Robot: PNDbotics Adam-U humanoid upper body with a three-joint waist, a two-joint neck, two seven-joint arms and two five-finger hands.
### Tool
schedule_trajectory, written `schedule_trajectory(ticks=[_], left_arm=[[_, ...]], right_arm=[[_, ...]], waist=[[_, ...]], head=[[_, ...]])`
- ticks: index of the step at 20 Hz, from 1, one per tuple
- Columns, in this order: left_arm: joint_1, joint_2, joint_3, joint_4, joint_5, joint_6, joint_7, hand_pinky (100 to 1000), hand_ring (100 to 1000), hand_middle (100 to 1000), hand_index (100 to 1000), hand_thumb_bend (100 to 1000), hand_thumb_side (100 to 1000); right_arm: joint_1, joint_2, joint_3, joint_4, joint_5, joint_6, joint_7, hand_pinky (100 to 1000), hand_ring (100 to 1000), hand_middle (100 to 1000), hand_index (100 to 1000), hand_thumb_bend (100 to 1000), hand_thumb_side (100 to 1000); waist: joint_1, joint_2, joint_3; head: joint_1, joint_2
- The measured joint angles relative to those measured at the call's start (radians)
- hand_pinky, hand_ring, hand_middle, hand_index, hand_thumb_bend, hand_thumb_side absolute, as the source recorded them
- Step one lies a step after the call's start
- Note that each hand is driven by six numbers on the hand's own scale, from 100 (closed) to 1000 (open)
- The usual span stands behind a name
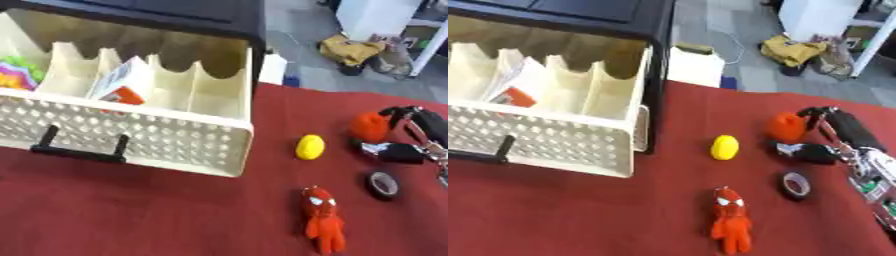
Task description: Pick up objects from table and place into drawer.
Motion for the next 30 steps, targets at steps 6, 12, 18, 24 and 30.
schedule_trajectory(ticks=[6, 12, 18, 24, 30], left_arm=[[0.000, 0.000, 0.000, 0.000, -0.001, 0.000, 0.002, 385, 422, 446, 853, 129, 1000], [0.000, -0.001, 0.000, 0.000, -0.001, 0.001, 0.003, 385, 422, 446, 854, 129, 1000], [0.000, -0.001, 0.000, 0.000, -0.001, 0.001, 0.003, 384, 422, 446, 854, 130, 1000], [0.001, -0.008, 0.000, 0.000, -0.001, 0.002, 0.004, 381, 422, 446, 853, 131, 1000], [0.005, -0.008, 0.000, 0.000, -0.001, 0.004, 0.005, 380, 422, 446, 853, 132, 1000]], right_arm=[[-0.009, 0.000, 0.000, 0.011, -0.008, 0.000, 0.005, 832, 841, 504, 783, 665, 717], [-0.017, 0.000, 0.001, 0.011, -0.027, 0.001, 0.006, 831, 833, 481, 762, 629, 722], [-0.018, 0.000, 0.005, 0.010, -0.058, 0.002, 0.010, 830, 829, 467, 753, 524, 669], [-0.023, 0.000, 0.007, 0.001, -0.089, -0.002, 0.024, 829, 825, 455, 741, 399, 634], [-0.026, 0.000, 0.008, -0.020, -0.119, -0.003, 0.030, 826, 816, 435, 724, 312, 598]], waist=[[0.000, 0.002, 0.002], [0.001, 0.002, 0.000], [0.001, 0.002, -0.003], [0.003, 0.002, -0.008], [0.004, 0.002, -0.011]], head=[[-0.001, -0.001], [-0.001, -0.001], [0.000, -0.001], [0.002, -0.001], [0.004, -0.001]])
